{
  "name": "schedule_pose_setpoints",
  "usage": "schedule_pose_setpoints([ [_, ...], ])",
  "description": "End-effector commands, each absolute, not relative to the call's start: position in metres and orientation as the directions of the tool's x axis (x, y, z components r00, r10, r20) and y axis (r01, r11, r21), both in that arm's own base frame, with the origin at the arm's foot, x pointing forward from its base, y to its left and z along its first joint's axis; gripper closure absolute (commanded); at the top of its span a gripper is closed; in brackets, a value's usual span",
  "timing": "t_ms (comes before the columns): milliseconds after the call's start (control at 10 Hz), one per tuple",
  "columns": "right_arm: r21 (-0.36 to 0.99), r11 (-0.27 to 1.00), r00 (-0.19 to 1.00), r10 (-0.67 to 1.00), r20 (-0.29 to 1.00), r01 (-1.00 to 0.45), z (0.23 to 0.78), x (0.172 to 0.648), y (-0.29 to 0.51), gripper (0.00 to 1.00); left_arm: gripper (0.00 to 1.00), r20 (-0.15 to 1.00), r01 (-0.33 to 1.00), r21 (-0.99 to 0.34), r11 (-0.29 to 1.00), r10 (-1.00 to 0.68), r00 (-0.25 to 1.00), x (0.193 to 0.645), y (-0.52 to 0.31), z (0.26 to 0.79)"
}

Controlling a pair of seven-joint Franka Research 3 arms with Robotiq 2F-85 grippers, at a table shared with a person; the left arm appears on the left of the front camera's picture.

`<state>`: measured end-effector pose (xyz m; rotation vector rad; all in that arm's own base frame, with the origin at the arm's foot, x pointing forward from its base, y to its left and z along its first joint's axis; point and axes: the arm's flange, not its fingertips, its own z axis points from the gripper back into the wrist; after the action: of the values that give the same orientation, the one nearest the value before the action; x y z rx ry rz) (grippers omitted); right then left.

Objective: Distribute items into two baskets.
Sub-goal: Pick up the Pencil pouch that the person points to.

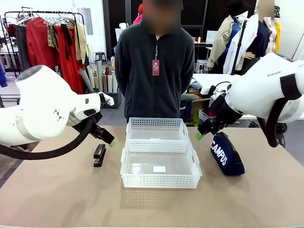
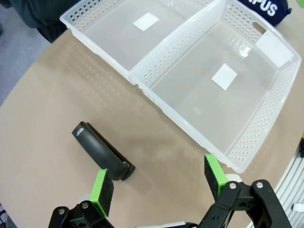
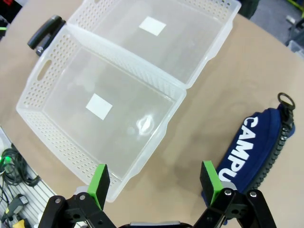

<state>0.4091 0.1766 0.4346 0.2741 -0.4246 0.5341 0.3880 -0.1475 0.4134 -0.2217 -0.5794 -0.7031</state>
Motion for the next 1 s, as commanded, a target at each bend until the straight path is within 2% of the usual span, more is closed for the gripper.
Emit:
schedule_pose_setpoints([
  [0, 0.119, 0.827, 0.769, 0.446, 0.457, -0.550, 0.4287, 0.4034, 0.1788, 0.00, 0.00, 0.566, 0.655, -0.012, 0.755, -0.535, 0.627, 0.3845, -0.1578, 0.4125],
  [900, 0.119, 0.828, 0.773, 0.448, 0.448, -0.548, 0.4310, 0.4053, 0.1806, 0.00, 0.00, 0.564, 0.662, 0.000, 0.749, -0.547, 0.619, 0.3837, -0.1584, 0.4133],
])
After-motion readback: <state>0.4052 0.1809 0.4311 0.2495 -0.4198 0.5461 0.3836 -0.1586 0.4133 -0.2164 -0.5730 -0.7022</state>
